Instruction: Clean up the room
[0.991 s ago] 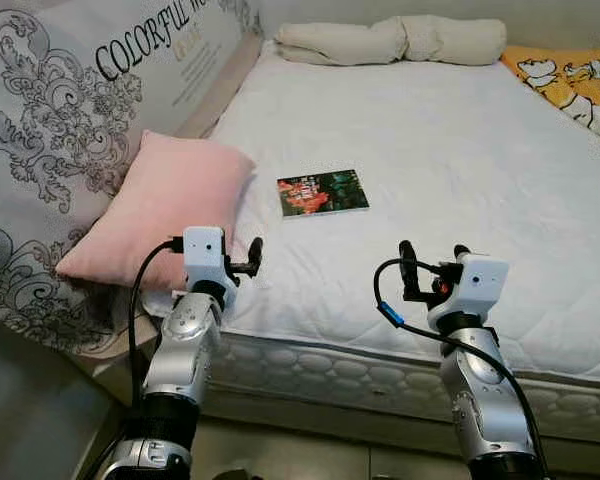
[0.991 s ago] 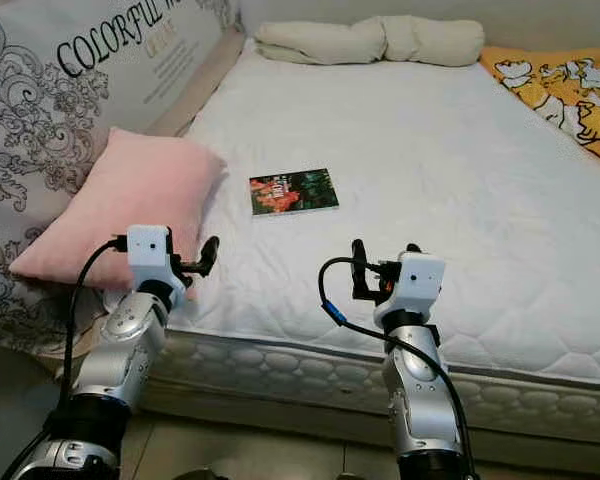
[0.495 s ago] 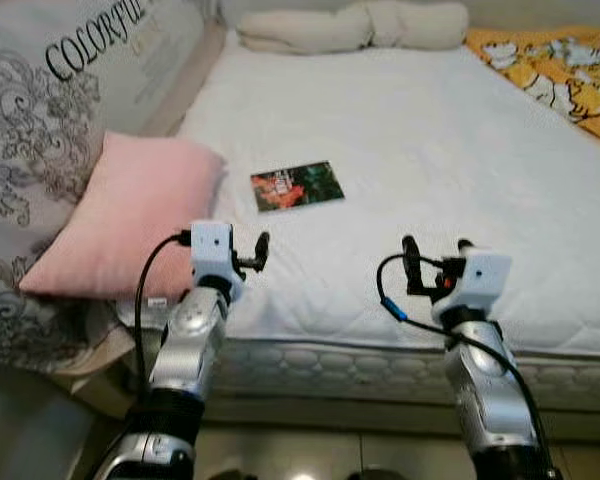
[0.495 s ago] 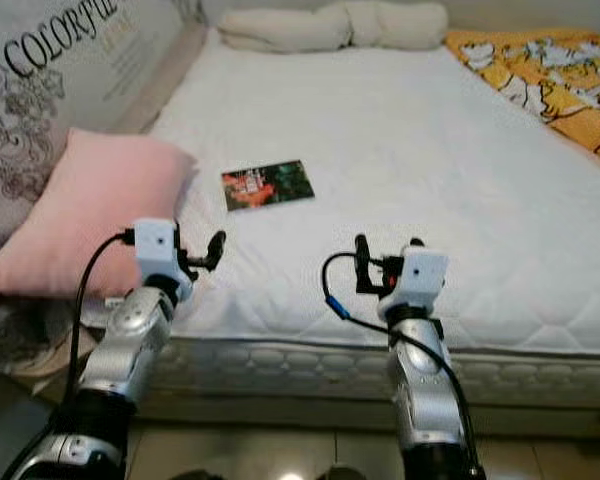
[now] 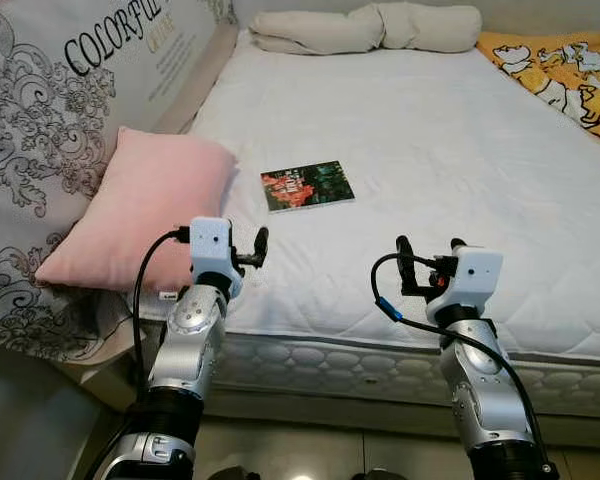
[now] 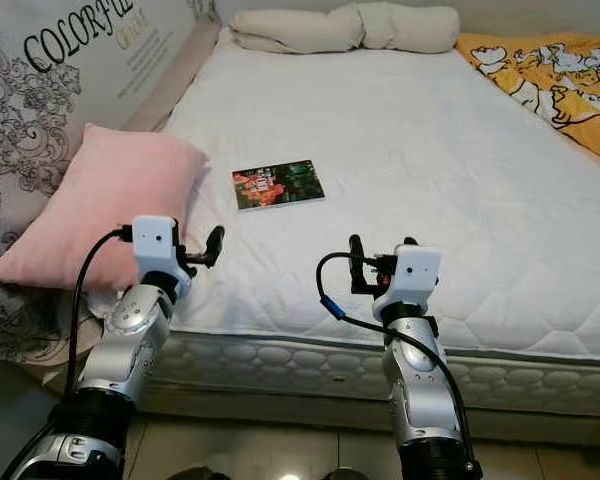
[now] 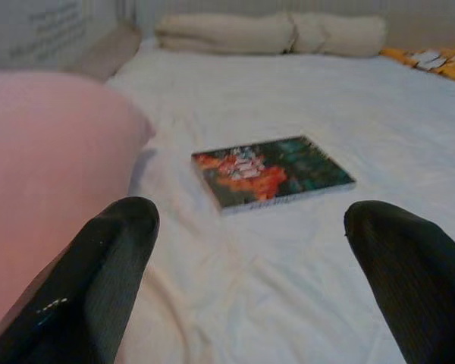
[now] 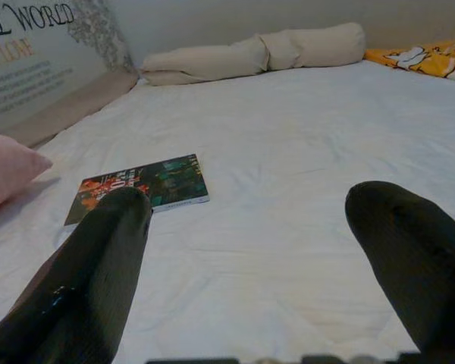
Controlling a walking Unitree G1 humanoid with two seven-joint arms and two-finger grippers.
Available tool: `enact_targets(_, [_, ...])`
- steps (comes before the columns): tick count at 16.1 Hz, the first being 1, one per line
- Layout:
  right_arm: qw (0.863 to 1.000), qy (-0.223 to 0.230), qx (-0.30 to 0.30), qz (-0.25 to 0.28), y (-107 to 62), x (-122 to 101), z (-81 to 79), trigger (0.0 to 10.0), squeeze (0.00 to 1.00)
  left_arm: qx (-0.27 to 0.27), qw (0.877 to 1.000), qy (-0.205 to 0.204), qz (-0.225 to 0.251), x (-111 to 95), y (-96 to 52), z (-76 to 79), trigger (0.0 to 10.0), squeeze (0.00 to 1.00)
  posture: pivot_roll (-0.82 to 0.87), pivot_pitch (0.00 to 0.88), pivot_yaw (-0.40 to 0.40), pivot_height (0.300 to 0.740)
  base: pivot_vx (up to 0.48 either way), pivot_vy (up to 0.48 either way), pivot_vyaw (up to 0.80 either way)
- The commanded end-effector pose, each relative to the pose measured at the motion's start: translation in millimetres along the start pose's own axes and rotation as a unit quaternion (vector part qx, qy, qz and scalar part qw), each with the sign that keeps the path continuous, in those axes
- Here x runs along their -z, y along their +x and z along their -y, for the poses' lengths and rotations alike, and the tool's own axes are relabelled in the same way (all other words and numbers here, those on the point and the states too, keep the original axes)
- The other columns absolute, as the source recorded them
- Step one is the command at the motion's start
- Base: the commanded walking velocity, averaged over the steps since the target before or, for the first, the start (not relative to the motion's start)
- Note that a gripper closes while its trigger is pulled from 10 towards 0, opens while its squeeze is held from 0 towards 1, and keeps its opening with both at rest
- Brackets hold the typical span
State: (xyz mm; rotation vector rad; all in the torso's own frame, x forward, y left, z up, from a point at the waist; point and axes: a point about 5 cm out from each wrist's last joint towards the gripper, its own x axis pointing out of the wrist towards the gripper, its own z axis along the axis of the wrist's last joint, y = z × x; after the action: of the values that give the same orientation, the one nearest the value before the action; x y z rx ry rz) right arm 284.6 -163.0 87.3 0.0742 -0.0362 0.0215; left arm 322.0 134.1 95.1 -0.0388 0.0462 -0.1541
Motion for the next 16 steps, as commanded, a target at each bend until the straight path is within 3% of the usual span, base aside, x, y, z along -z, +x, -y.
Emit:
enact_targets(1, [1.000,-0.004,-0.006,0.006,3.0,-2,-1.2,10.0,0.00,0.013,1.000,0.013,0.016,-9,3.3,4.5,10.0,0.00,-0.09,0.000,0.034,0.736,0.000,0.000,0.00])
enact_targets(3, [1.000,-0.005,-0.008,0.006,3.0,-2,-1.9,10.0,0.00,0.016,1.000,0.010,0.012,-7,2.8,4.7,10.0,0.00,-0.09,0.000,0.033,0.736,0.000,0.000,0.00])
enact_targets(5, [1.000,-0.003,-0.017,0.004,3.2,-1,-4.0,10.0,0.00,0.009,1.000,-0.029,0.003,-3,1.2,-0.6,10.0,0.00,-0.08,0.000,0.030,0.736,0.165,0.000,0.00])
enact_targets(7, [1.000,-0.002,-0.023,-0.001,3.3,0,-5.8,10.0,0.00,0.010,1.000,-0.009,0.006,-5,1.1,-1.5,10.0,0.00,-0.08,0.000,0.027,0.736,0.442,0.000,0.00])
enact_targets(9, [1.000,-0.001,-0.030,-0.004,5.1,1,-9.0,10.0,0.00,0.038,0.999,0.027,0.018,-8,0.2,8.0,10.0,0.00,-0.07,0.000,0.025,0.736,0.480,0.000,0.00])
enact_targets(16, [0.999,0.000,-0.033,-0.008,6.4,2,-9.9,10.0,0.00,0.057,0.998,0.035,0.018,-7,-1.5,14.1,10.0,0.00,-0.08,0.000,0.025,0.736,0.469,0.000,0.00])
